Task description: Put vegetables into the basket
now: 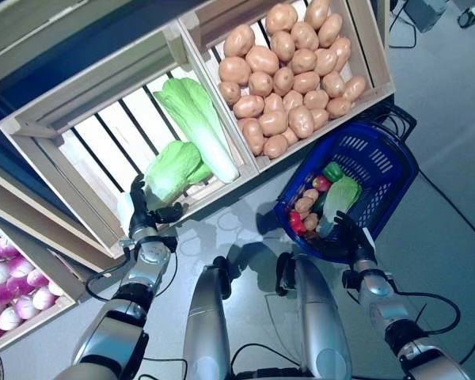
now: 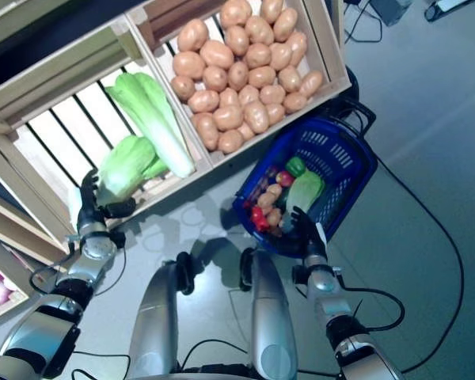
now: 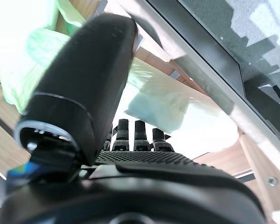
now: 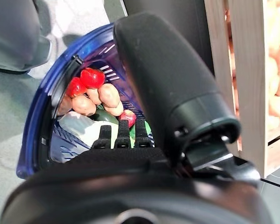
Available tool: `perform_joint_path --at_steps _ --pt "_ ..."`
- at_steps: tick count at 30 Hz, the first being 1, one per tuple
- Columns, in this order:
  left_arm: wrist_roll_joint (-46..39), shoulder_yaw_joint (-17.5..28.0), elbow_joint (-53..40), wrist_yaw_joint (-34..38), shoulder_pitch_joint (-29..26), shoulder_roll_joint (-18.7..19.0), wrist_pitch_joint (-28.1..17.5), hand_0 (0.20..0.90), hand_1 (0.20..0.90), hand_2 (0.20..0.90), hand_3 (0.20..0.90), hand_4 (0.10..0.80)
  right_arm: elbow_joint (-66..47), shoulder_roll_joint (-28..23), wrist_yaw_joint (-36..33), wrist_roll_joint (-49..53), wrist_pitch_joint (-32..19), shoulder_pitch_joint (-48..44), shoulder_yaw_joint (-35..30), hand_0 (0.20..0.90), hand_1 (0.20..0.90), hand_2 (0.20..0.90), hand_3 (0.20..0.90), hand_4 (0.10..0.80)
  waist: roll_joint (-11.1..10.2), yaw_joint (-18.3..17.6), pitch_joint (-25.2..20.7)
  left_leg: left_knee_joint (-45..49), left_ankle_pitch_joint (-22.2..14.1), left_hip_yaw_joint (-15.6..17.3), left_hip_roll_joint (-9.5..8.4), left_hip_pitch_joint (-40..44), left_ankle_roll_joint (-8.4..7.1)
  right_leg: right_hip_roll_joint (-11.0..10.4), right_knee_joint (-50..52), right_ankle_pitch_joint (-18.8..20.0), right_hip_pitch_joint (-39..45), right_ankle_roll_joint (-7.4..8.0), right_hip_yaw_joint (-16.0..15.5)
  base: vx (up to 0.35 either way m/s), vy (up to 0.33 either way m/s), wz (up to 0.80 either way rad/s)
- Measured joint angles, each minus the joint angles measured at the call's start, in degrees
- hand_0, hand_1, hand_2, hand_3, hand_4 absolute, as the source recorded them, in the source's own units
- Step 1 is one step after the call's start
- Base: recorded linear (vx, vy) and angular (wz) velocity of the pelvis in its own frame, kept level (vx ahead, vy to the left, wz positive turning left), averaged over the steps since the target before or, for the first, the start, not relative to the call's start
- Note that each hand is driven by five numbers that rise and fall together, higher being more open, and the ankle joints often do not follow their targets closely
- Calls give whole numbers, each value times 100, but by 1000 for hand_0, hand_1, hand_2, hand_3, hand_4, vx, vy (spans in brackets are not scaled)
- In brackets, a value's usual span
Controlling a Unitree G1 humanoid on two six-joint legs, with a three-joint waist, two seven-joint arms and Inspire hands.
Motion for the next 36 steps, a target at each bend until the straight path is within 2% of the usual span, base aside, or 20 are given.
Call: perform_joint_path --at_steps 8,19,24,36 --pt "-57 3 113 390 -375 76 167 900 900 900 900 800 -10 -3 -138 0 0 -196 -1 900 900 900 900 800 -55 1 31 360 -80 -85 35 -518 -63 6 281 -39 -457 -33 -25 -2 1 0" --pt "-144 7 460 386 -822 351 505 900 900 900 900 800 -4 -63 -164 9 0 -214 -3 900 900 900 900 800 -69 -36 39 508 -86 -157 61 -874 -64 -4 425 -70 -769 -88 -102 0 3 1" --pt "-396 185 634 375 -1002 411 562 900 900 900 900 800 -2 -68 -164 9 -4 -306 -1 900 900 900 900 800 -69 -68 39 575 -88 -213 61 -1006 -67 -7 487 -86 -874 -115 -144 0 0 1" --pt "-614 231 762 412 -1065 424 580 900 900 900 900 800 83 -68 -167 10 -11 -347 -1 900 900 900 900 800 -68 -120 38 636 -89 -230 63 -1056 -67 -13 570 -113 -940 -157 -151 0 0 0"
